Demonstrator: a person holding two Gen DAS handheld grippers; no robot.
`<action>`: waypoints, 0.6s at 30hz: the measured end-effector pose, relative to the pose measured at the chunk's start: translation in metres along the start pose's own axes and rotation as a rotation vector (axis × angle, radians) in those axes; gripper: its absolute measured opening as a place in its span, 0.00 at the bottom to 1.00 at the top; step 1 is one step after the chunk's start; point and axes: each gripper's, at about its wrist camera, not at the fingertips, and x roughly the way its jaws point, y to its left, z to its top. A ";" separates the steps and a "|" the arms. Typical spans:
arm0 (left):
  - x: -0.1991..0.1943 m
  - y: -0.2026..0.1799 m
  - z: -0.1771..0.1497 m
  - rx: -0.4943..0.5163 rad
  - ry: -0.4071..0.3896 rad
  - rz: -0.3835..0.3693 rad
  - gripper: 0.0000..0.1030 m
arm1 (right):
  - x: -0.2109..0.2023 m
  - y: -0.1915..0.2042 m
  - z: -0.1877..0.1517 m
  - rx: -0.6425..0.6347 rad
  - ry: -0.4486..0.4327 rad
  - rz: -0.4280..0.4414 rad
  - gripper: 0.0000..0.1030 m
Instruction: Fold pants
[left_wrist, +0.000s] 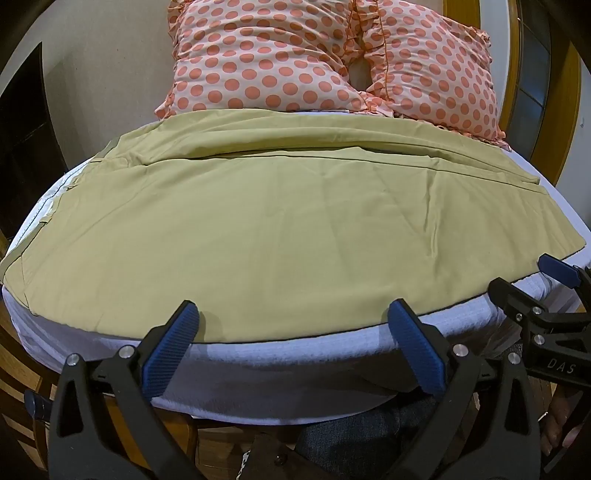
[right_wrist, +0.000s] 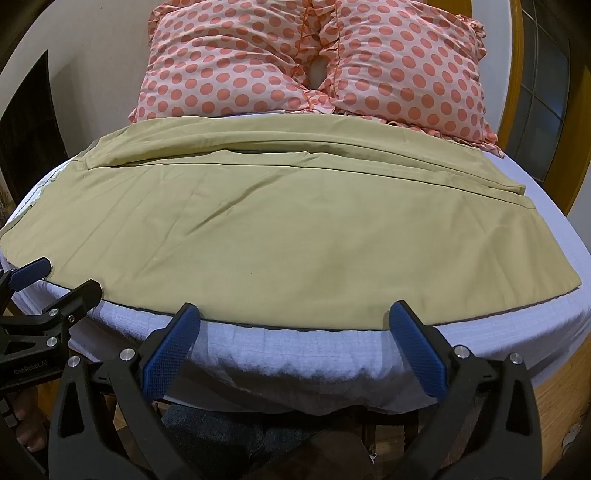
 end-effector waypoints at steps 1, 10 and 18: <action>0.000 0.000 0.000 0.000 0.000 0.000 0.98 | 0.000 0.000 0.000 0.000 0.000 0.000 0.99; 0.000 0.000 0.000 0.000 -0.001 0.000 0.98 | 0.000 0.001 -0.002 0.000 -0.001 0.000 0.99; 0.000 0.000 0.000 0.007 0.002 -0.002 0.98 | 0.003 0.004 -0.005 -0.027 0.005 0.022 0.99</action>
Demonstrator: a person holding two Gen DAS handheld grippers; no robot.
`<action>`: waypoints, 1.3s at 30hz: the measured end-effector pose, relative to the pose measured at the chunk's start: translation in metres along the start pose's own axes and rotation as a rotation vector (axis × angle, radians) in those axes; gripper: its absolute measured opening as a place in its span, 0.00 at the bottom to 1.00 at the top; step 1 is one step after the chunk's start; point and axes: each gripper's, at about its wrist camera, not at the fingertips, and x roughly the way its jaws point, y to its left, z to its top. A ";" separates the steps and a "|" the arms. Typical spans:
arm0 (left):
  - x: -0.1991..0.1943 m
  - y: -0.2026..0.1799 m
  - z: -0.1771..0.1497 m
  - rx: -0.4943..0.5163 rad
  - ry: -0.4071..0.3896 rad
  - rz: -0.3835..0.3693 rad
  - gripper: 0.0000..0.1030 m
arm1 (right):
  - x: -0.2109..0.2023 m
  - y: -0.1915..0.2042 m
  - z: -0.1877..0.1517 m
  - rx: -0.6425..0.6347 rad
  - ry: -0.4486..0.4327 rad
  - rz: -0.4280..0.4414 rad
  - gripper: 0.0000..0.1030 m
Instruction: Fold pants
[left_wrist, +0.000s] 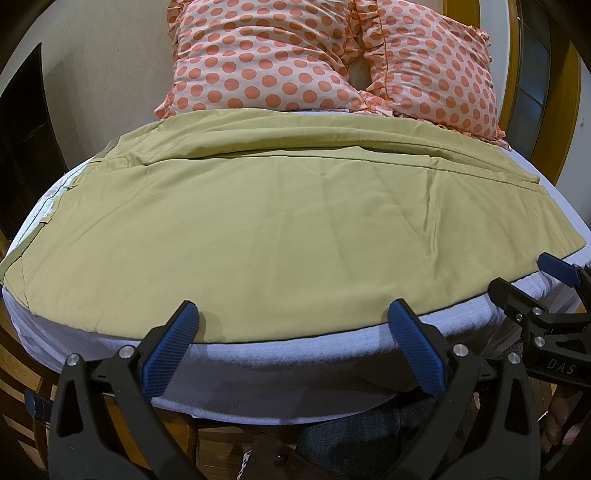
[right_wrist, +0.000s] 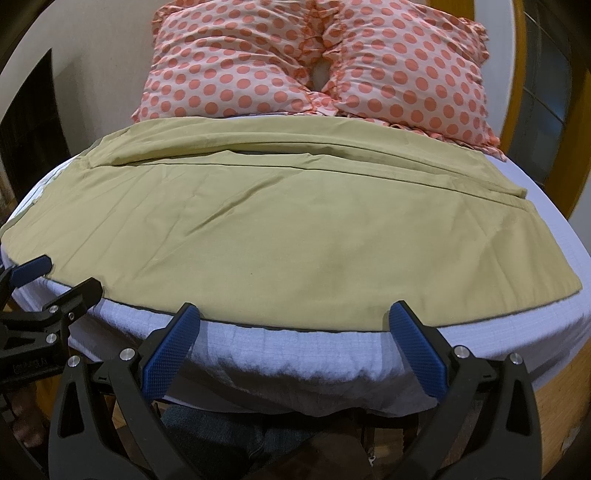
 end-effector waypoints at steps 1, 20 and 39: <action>0.000 0.000 0.000 0.005 -0.001 -0.004 0.98 | -0.001 -0.007 0.007 -0.008 0.018 0.014 0.99; -0.008 0.046 0.088 -0.054 -0.170 0.046 0.98 | 0.153 -0.274 0.242 0.732 0.152 -0.434 0.65; 0.017 0.068 0.103 -0.101 -0.147 0.088 0.98 | 0.203 -0.351 0.193 0.833 -0.015 -0.327 0.05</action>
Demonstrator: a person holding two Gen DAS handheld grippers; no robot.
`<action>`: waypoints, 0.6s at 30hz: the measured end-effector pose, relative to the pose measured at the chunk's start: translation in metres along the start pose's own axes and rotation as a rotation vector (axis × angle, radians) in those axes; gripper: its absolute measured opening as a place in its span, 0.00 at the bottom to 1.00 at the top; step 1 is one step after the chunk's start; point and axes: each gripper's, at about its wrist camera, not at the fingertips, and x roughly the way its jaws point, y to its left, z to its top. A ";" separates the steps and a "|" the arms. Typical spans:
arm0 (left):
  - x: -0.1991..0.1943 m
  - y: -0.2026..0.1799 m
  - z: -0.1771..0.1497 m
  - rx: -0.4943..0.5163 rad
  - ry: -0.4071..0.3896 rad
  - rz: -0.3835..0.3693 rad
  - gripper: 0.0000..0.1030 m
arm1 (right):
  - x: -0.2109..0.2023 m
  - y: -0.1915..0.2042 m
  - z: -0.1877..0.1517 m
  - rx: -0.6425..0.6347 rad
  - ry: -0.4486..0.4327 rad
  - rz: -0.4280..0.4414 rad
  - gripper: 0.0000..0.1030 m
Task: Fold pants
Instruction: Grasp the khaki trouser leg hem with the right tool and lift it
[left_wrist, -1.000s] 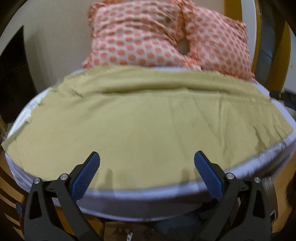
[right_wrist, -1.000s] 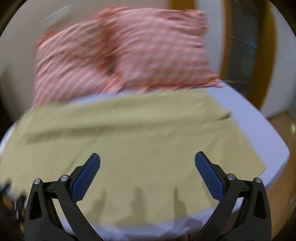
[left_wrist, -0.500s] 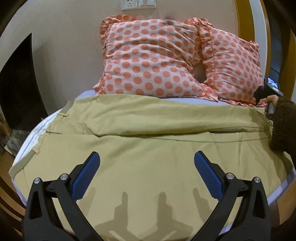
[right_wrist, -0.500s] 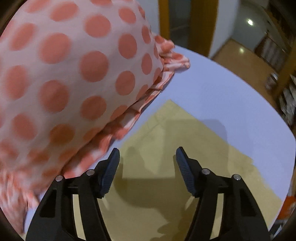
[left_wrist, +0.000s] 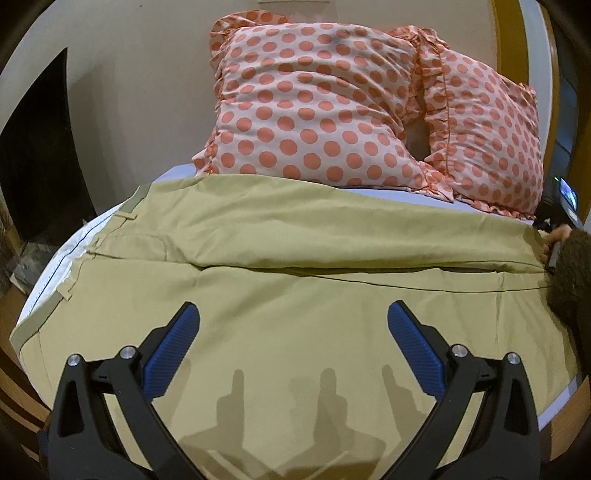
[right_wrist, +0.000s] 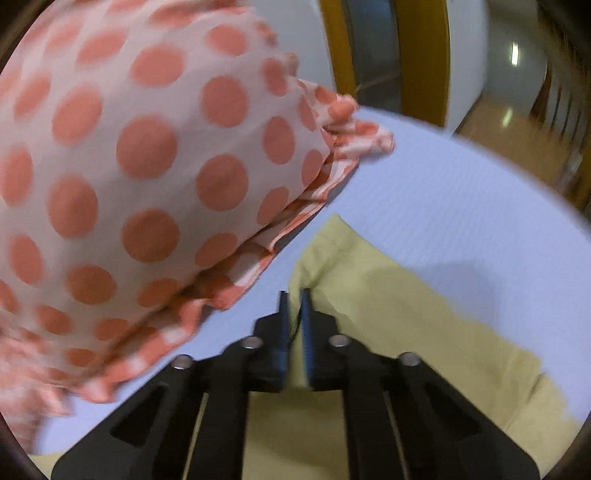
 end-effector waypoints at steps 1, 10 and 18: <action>-0.004 0.003 -0.001 -0.010 -0.009 -0.001 0.98 | -0.007 -0.013 0.003 0.049 -0.013 0.067 0.04; -0.027 0.039 0.008 -0.119 -0.095 -0.052 0.98 | -0.184 -0.127 -0.092 0.082 -0.126 0.518 0.04; -0.006 0.049 0.044 -0.147 -0.093 -0.173 0.98 | -0.188 -0.161 -0.156 0.167 0.150 0.469 0.41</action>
